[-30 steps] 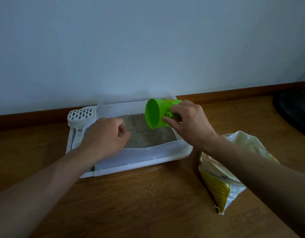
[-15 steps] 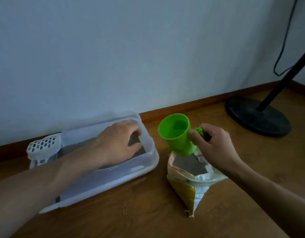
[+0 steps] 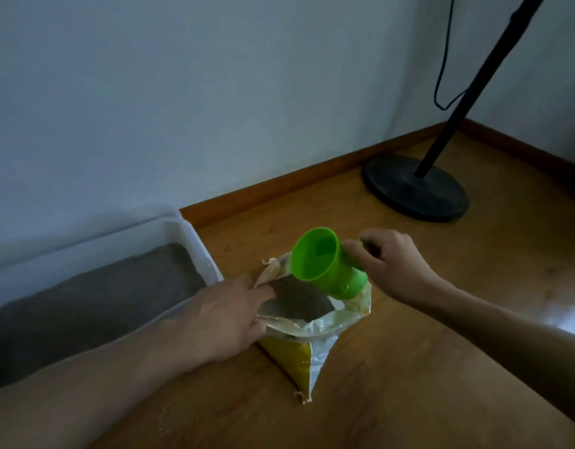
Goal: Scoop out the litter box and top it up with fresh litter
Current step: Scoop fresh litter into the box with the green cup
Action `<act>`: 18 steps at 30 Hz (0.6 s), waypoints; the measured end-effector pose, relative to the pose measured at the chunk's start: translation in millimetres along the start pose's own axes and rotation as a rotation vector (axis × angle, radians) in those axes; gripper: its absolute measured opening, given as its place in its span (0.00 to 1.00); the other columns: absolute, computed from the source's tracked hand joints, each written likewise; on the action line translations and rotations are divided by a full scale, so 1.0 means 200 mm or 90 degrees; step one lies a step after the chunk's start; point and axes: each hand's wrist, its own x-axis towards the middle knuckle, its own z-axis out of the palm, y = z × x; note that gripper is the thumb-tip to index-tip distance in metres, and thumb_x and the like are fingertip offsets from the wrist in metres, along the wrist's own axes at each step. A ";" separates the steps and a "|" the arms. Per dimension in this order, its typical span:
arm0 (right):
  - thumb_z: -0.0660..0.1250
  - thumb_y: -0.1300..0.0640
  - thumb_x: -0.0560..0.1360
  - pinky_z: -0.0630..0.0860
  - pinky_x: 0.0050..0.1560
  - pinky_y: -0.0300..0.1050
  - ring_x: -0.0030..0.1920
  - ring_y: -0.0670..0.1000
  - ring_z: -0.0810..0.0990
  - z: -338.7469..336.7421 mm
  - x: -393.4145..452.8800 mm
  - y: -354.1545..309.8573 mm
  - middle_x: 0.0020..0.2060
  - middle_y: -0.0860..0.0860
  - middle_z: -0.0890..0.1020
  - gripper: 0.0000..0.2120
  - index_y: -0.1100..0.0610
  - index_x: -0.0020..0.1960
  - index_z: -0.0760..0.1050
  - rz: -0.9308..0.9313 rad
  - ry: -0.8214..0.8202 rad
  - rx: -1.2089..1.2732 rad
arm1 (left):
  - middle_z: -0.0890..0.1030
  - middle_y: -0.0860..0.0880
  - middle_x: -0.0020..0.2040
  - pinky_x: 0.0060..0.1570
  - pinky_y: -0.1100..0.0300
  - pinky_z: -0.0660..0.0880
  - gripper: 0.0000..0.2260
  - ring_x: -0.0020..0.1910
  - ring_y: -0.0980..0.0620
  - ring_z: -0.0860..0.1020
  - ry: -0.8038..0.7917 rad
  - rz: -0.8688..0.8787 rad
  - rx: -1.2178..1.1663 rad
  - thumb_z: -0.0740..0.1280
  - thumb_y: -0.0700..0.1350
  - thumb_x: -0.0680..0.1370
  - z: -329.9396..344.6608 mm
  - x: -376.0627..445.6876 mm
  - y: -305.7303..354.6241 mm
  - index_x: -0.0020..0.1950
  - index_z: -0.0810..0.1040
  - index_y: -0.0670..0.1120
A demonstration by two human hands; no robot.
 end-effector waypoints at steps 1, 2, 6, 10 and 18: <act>0.63 0.48 0.79 0.64 0.26 0.44 0.26 0.50 0.68 0.03 -0.01 0.02 0.28 0.57 0.74 0.20 0.60 0.35 0.73 -0.015 -0.010 0.002 | 0.73 0.53 0.61 0.53 0.53 0.77 0.18 0.56 0.53 0.75 -0.001 0.002 0.011 0.62 0.58 0.79 0.02 0.02 0.00 0.69 0.68 0.61; 0.64 0.48 0.78 0.65 0.26 0.45 0.26 0.51 0.69 0.05 -0.02 0.02 0.27 0.56 0.74 0.19 0.60 0.35 0.73 -0.032 -0.028 -0.002 | 0.73 0.53 0.59 0.52 0.52 0.78 0.15 0.55 0.53 0.75 -0.005 -0.001 0.024 0.62 0.58 0.79 0.04 0.04 -0.01 0.66 0.71 0.59; 0.66 0.50 0.78 0.66 0.25 0.41 0.24 0.48 0.69 0.15 -0.04 0.03 0.25 0.50 0.73 0.17 0.55 0.33 0.71 -0.094 -0.124 -0.080 | 0.72 0.56 0.52 0.50 0.55 0.78 0.10 0.50 0.56 0.73 0.022 0.002 0.015 0.63 0.56 0.80 0.05 0.06 -0.06 0.59 0.76 0.57; 0.63 0.48 0.79 0.71 0.27 0.42 0.27 0.44 0.72 0.23 0.04 -0.04 0.29 0.47 0.74 0.15 0.54 0.36 0.72 -0.085 -0.202 -0.221 | 0.71 0.59 0.50 0.49 0.63 0.75 0.09 0.48 0.60 0.71 0.058 0.021 -0.031 0.62 0.57 0.80 0.06 0.05 -0.09 0.59 0.76 0.59; 0.59 0.49 0.81 0.72 0.30 0.44 0.36 0.50 0.77 0.45 0.14 -0.05 0.38 0.50 0.78 0.13 0.54 0.43 0.74 -0.047 -0.218 -0.386 | 0.71 0.59 0.46 0.47 0.57 0.76 0.04 0.45 0.59 0.73 0.101 0.015 -0.093 0.66 0.55 0.78 0.06 0.03 -0.11 0.46 0.75 0.57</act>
